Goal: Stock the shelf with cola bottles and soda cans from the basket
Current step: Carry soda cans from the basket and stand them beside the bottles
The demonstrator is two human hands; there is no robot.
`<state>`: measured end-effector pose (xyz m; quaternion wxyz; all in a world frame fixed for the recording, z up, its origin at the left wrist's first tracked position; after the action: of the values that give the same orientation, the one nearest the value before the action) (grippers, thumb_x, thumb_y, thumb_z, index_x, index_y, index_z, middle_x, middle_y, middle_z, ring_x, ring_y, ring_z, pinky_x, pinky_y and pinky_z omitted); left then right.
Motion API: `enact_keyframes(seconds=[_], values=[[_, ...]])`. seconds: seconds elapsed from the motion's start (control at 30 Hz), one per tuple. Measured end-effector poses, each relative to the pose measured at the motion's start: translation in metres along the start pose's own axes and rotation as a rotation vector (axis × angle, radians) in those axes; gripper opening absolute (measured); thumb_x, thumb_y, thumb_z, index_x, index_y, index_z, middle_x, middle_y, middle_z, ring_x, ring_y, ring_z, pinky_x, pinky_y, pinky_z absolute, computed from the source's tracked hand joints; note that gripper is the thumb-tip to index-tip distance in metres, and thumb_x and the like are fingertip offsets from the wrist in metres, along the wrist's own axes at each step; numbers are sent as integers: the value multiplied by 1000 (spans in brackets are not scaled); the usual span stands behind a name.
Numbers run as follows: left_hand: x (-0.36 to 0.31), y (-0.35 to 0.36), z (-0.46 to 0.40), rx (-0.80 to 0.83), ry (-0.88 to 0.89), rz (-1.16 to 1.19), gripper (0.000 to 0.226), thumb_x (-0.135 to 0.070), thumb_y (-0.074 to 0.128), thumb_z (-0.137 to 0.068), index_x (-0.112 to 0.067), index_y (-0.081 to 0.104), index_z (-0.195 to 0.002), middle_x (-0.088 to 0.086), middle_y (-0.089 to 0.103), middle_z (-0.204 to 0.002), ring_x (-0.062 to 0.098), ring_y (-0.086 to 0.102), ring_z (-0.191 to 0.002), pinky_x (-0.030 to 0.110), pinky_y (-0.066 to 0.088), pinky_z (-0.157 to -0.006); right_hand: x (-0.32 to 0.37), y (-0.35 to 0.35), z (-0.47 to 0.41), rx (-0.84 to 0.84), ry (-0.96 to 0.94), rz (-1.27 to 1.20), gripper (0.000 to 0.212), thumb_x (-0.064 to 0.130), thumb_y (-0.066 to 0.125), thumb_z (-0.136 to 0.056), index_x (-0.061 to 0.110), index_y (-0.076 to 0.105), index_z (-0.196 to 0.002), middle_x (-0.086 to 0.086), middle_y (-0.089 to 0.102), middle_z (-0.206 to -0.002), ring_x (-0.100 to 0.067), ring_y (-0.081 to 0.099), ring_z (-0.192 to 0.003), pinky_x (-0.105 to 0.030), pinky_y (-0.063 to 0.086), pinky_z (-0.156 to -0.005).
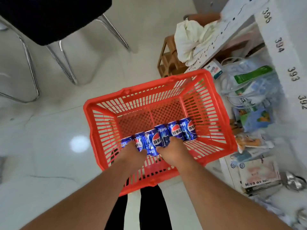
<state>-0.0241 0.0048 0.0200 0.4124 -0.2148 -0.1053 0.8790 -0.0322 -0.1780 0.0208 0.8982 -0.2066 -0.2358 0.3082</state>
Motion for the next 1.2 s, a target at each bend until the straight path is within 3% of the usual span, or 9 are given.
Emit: enact_keyframes(seconds=[0.13,0.23,0.37,0.53,0.63,0.83,0.97,1.07,1.2], values=[[10,27,-32,18,-20,25,45,-35,56,-103,-18,45,-144,-10,54,-85,6,53,-67,23,36,-52,-13,27,-37,74,43,8,33,28,77,-83,18,71,-113,-1,75,-107,-26,70,-100,-33,53,-85],[19,41,-48,6,-21,50,43,-37,57,-100,-23,50,-140,-6,67,-104,8,60,-75,24,42,-60,-21,46,-54,108,68,-25,40,26,81,-81,18,70,-119,1,76,-111,-23,70,-104,-31,50,-85],[28,50,-64,4,-71,98,28,-33,57,-99,-26,54,-126,-9,67,-88,8,65,-66,22,39,-49,-26,60,-71,105,114,-18,31,25,82,-76,20,72,-105,4,76,-94,-21,73,-86,-34,59,-76],[30,55,-78,-4,-119,150,20,-25,58,-100,-20,56,-119,-3,67,-85,12,62,-62,22,38,-46,-32,74,-87,60,127,30,95,69,72,-30,23,67,-114,2,73,-105,-21,73,-90,-40,64,-80],[30,59,-87,-30,-151,212,23,-13,56,-98,-19,57,-121,-2,66,-88,13,61,-65,24,40,-48,-31,75,-87,13,145,67,109,77,62,-21,21,66,-115,-2,70,-106,-25,72,-93,-42,64,-80],[29,64,-93,-33,-227,398,48,1,52,-95,-20,57,-139,-3,65,-89,15,62,-68,24,44,-51,-26,69,-79,9,149,87,89,64,78,-37,18,66,-112,-3,65,-110,-24,69,-92,-37,62,-75],[30,80,-100,-56,-209,615,66,5,60,-87,-26,55,-145,-2,68,-126,19,69,-102,27,56,-71,-22,63,-69,-74,128,-22,104,61,83,-38,17,56,-128,-4,66,-120,-27,69,-103,-45,63,-84],[30,83,-106,-69,-220,681,65,5,61,-87,-21,51,-145,-3,67,-119,18,68,-99,37,57,-87,-23,61,-66,-91,132,-34,97,52,92,-51,14,51,-131,-5,64,-121,-29,67,-108,-45,61,-88],[28,89,-115,-54,-187,554,45,-9,69,-90,-16,58,-133,3,72,-116,19,68,-94,31,54,-76,-31,62,-75,-138,63,80,94,76,69,-38,21,63,-115,-1,69,-108,-25,68,-100,-43,62,-85]])
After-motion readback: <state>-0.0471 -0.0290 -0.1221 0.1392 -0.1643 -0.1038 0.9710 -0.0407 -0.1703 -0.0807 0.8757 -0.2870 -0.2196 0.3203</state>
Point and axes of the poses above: each hand's wrist, its own z-axis away from the middle knuckle, its own y-axis out of the palm, x = y × z, the point moved 4 cm from there along -z, towards the middle knuckle
